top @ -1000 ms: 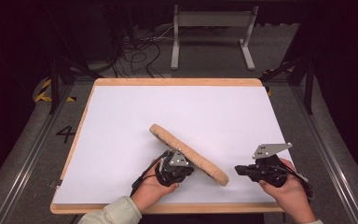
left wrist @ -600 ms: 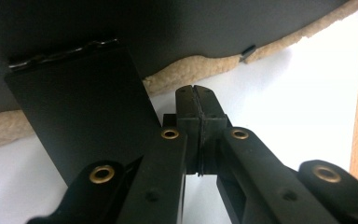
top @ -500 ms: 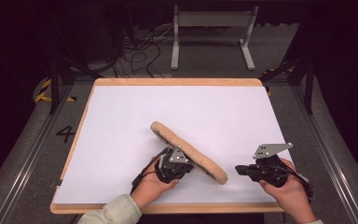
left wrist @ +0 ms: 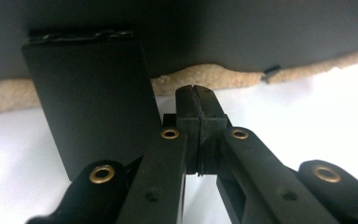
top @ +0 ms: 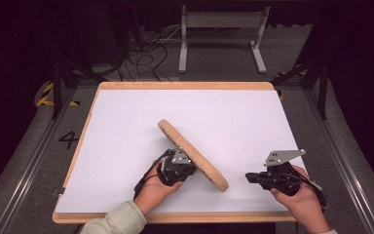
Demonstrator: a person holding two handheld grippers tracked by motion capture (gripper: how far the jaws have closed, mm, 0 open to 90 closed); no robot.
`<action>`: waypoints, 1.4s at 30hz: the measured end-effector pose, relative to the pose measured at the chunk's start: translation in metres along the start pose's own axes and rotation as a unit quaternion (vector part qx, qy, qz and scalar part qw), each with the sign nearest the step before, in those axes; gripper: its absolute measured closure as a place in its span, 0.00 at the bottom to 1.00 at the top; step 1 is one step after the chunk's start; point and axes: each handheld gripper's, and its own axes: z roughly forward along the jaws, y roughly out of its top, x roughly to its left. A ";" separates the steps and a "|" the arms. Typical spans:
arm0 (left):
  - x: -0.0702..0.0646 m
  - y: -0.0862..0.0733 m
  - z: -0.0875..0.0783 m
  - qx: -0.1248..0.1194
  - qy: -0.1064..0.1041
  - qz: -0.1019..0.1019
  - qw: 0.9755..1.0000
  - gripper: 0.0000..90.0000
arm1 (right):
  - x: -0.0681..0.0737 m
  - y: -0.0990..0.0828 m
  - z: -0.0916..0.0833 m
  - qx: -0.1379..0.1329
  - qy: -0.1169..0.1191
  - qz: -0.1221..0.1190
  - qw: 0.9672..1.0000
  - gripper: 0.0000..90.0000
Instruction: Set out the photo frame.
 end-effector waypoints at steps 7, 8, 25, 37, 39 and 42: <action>0.014 -0.004 -0.005 -0.008 0.010 -0.005 1.000 1.00 | 0.001 0.001 0.004 0.003 0.003 -0.002 1.000 1.00; 0.017 -0.005 -0.007 -0.011 0.013 -0.008 1.000 1.00 | 0.001 0.000 0.005 0.004 0.004 -0.002 1.000 1.00; 0.027 -0.022 -0.039 -0.036 -0.017 -0.021 0.999 0.92 | 0.026 0.009 0.054 0.009 0.016 -0.032 0.999 1.00; 0.022 -0.036 -0.062 -0.044 -0.031 -0.011 0.998 0.89 | 0.046 0.022 0.081 0.028 0.071 -0.080 0.994 1.00; 0.022 -0.041 -0.069 -0.048 -0.026 -0.013 0.998 0.88 | 0.051 0.026 0.085 0.034 0.078 -0.090 0.992 1.00; 0.022 -0.046 -0.074 -0.049 -0.025 -0.020 0.998 0.88 | 0.054 0.028 0.088 0.035 0.085 -0.095 0.991 1.00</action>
